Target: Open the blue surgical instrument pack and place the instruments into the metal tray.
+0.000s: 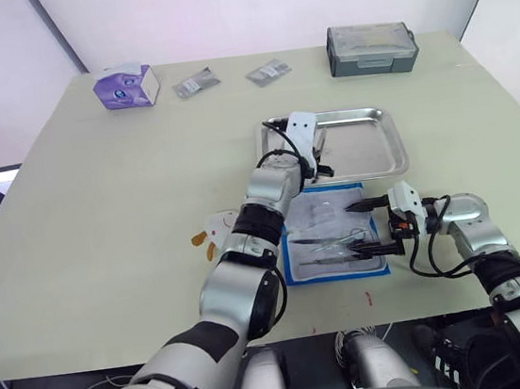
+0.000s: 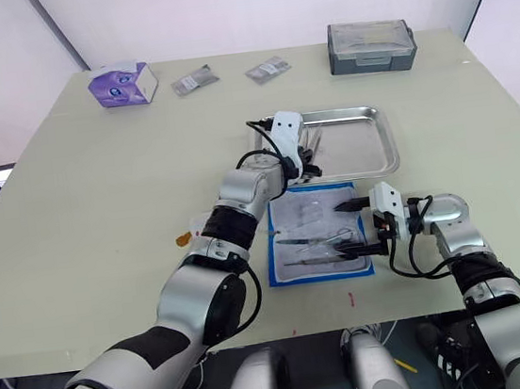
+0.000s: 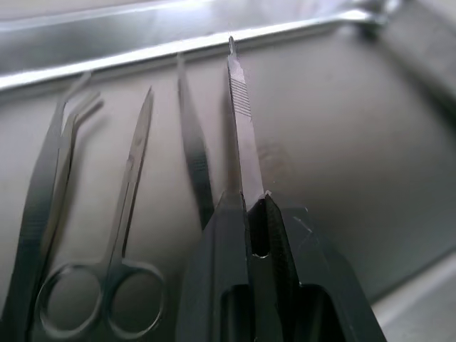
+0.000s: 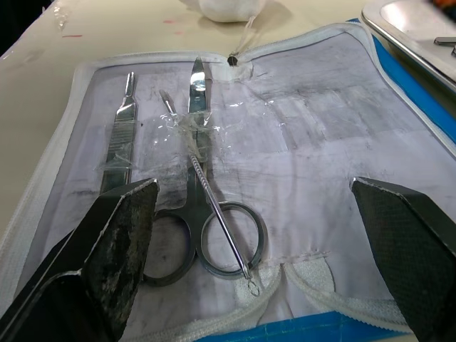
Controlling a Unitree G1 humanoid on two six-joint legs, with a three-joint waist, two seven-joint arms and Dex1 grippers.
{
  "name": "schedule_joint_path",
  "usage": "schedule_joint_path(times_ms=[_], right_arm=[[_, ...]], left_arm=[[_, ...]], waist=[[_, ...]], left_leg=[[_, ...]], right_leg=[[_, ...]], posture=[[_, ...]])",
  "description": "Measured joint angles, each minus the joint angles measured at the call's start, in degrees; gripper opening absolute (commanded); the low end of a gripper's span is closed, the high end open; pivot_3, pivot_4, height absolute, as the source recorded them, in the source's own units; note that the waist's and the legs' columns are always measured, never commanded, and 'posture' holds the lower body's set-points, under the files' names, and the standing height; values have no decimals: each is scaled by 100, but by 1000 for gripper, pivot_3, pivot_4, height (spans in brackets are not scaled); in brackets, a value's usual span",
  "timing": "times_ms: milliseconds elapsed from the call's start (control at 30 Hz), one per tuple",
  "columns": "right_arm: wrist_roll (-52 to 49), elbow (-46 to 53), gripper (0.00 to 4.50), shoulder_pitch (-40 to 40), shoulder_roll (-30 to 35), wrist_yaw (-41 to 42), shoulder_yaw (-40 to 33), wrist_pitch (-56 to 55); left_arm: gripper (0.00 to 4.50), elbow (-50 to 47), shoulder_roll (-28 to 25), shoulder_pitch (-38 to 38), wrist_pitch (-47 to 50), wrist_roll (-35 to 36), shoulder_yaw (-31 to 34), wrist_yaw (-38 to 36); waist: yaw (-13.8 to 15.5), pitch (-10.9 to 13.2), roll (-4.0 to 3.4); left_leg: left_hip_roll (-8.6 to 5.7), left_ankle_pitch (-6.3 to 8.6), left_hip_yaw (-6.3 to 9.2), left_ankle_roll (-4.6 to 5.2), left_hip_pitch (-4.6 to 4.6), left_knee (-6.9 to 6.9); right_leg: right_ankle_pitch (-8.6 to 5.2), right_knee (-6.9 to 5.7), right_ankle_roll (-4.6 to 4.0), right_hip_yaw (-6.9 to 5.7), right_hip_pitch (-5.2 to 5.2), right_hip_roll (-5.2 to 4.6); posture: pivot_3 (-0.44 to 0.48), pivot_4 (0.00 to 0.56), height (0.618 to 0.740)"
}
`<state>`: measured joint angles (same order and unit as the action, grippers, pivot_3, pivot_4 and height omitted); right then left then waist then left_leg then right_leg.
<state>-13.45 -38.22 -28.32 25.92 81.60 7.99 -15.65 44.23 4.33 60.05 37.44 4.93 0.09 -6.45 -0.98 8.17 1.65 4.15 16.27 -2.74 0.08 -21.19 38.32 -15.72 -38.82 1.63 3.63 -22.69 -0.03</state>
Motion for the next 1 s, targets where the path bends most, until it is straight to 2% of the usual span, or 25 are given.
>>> schedule_joint_path(times_ms=[267,333,367,400,767,933,1000], right_arm=[[0,0,4500,2,0,-4,0,0],[0,0,4500,1,0,-3,0,0],[0,0,4500,1,0,-3,0,-1],[0,0,4500,-2,-1,-3,0,-2],[0,-11,4500,-9,-8,-34,0,-12],[0,-11,4500,-4,-23,-57,0,-34],[0,-9,4500,-1,-41,-69,2,-60]], left_arm=[[61,102,4,133,270,111,163,-83],[888,102,-3,158,325,137,176,-86],[966,109,-4,160,344,136,178,-76],[1458,143,-5,158,364,135,179,-69],[1458,-43,-29,161,635,135,161,-89],[1458,-875,-102,151,1031,218,123,-402],[1458,-1443,-289,30,1184,313,-37,-711]], waist=[[0,0,0],[0,0,0],[-1,0,0],[-1,0,0],[-6,1,0],[-19,1,0],[-32,1,0]], left_leg=[[0,-2,0,-3,0,0],[0,-1,1,-3,0,0],[-1,-2,0,-4,0,0],[-1,-2,1,-4,0,0],[0,-3,1,-6,0,0],[0,-15,0,-27,1,-2],[0,-16,0,-29,2,-4]], right_leg=[[0,0,0,-1,0,0],[0,0,0,-1,0,0],[0,0,0,-1,0,0],[0,0,1,-1,0,0],[0,0,1,-1,0,0],[0,0,1,0,0,0],[0,0,0,0,0,0]], posture=[[0,150,731],[0,150,731],[0,150,731],[0,150,731],[0,150,731],[0,150,731],[0,150,731]])
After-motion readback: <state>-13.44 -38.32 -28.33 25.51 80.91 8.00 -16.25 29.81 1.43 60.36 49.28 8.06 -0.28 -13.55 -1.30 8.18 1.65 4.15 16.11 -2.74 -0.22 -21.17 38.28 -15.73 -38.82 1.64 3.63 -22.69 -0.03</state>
